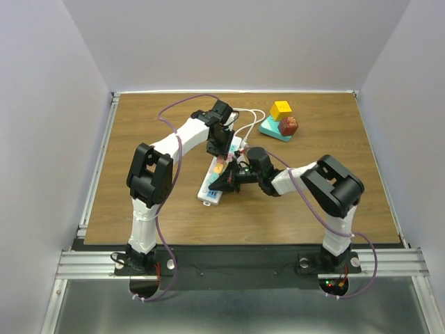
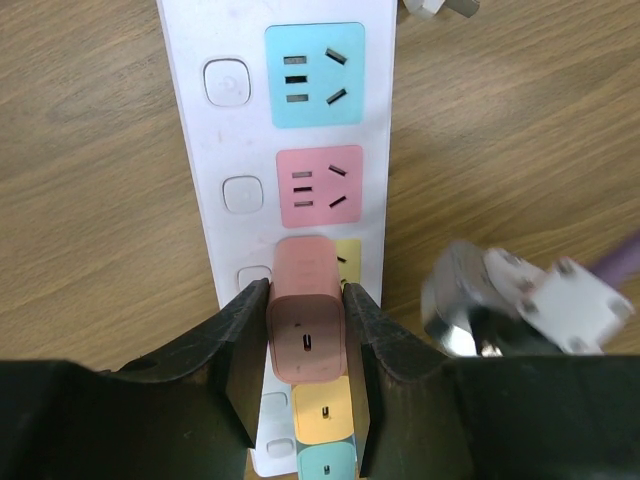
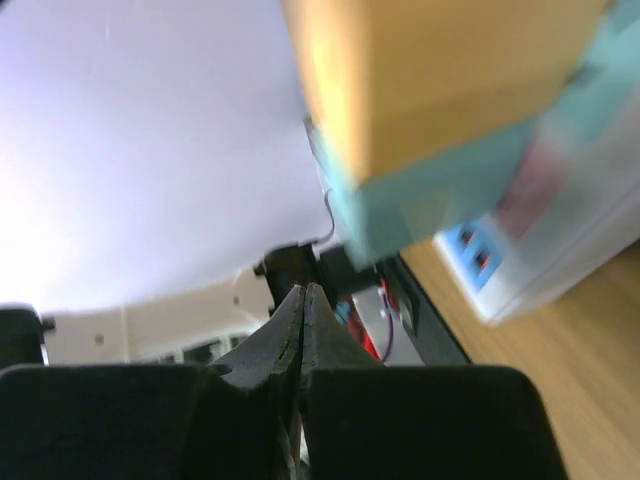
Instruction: Pull the plug off the socket
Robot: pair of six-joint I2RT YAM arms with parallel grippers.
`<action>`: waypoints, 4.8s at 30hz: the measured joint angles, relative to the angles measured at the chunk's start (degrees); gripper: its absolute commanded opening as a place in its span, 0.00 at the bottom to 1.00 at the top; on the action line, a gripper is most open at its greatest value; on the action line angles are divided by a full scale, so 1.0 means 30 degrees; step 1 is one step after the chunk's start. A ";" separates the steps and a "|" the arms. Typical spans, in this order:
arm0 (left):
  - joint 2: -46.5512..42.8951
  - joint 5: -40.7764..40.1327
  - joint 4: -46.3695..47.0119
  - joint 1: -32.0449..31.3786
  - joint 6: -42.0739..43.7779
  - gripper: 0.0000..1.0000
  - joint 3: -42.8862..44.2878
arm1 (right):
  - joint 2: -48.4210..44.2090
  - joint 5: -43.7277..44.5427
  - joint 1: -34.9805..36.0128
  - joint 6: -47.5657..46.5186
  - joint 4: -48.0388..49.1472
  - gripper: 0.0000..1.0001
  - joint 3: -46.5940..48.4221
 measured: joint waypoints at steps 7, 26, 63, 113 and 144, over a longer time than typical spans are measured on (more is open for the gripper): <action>-0.0015 -0.0138 0.0299 0.0036 0.0007 0.00 -0.0095 | 0.2856 0.1545 0.0000 0.2346 0.3111 0.01 0.0561; -0.0532 -0.0342 0.1698 0.0262 0.0240 0.00 -0.1078 | 0.3599 0.2492 0.0160 0.4524 0.6819 0.00 0.0503; -0.0605 -0.0262 -0.0772 0.0124 -0.0510 0.00 0.0721 | 0.2200 0.7308 0.0022 0.3402 0.2273 0.01 0.0801; 0.1392 -0.3155 0.0102 0.9289 -0.0576 0.87 0.1537 | -0.3381 0.2790 -0.0124 -0.5588 -0.7402 0.06 0.0022; -0.0597 -0.1472 -0.1581 0.0211 0.2069 0.78 0.1086 | -0.4517 0.4036 -0.0124 -0.4779 -0.7737 0.25 -0.1501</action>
